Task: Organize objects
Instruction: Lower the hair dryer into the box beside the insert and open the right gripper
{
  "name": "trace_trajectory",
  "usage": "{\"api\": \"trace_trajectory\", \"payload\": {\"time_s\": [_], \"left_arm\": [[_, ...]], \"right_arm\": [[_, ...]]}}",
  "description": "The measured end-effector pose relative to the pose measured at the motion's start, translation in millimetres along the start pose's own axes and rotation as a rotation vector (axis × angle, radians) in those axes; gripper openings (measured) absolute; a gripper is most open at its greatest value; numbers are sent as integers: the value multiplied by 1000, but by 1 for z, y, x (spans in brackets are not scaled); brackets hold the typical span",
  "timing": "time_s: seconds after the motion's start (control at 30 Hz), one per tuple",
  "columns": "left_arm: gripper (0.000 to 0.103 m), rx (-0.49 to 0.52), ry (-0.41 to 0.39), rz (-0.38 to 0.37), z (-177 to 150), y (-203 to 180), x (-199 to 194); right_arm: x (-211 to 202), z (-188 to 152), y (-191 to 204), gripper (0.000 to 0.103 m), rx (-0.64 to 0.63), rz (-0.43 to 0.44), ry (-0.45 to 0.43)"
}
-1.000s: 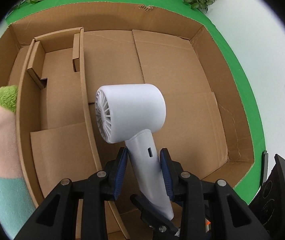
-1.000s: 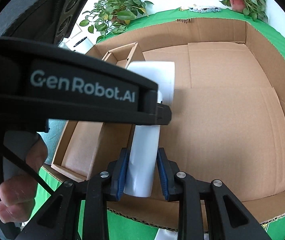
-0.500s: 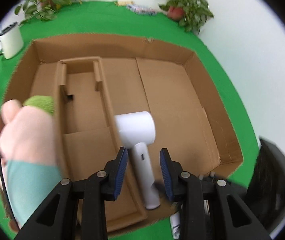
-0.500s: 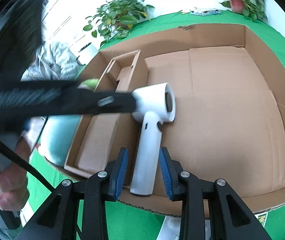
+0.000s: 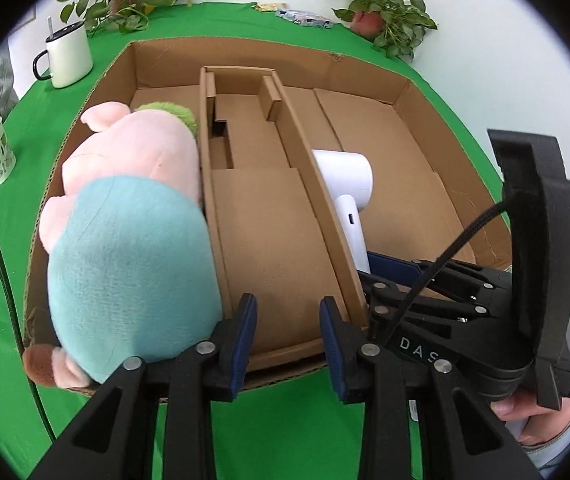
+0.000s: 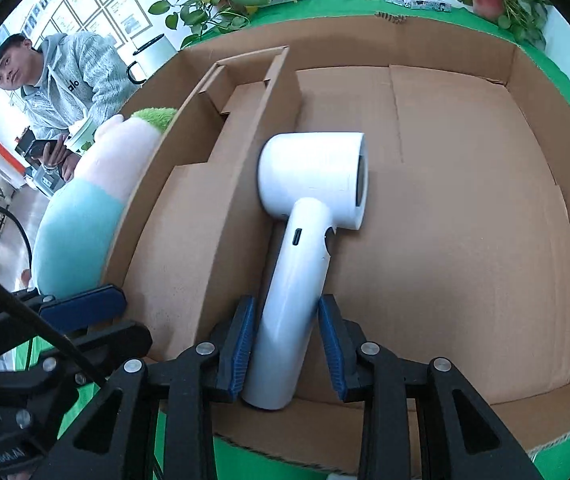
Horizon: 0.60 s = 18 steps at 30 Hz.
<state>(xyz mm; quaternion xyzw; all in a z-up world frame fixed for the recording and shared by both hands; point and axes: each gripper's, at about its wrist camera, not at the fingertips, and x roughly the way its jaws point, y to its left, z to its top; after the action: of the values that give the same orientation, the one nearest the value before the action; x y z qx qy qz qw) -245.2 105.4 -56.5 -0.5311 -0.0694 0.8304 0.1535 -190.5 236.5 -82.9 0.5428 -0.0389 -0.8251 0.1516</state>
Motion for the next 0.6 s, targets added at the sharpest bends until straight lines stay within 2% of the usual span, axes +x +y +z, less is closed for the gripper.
{"api": "trace_trajectory", "payload": {"time_s": [0.37,0.47,0.6], "left_arm": [[32,3,-2,-10,-5,-1,-1],[32,15,-48,18,-7,-5,-11],[32,18,-171,63,-14,-8,-42]], "right_arm": [[4,5,3,32,-9,-28,-5],[2,8,1,32,-10,-25,-14],[-4,7,3,32,-25,-48,-35]]}}
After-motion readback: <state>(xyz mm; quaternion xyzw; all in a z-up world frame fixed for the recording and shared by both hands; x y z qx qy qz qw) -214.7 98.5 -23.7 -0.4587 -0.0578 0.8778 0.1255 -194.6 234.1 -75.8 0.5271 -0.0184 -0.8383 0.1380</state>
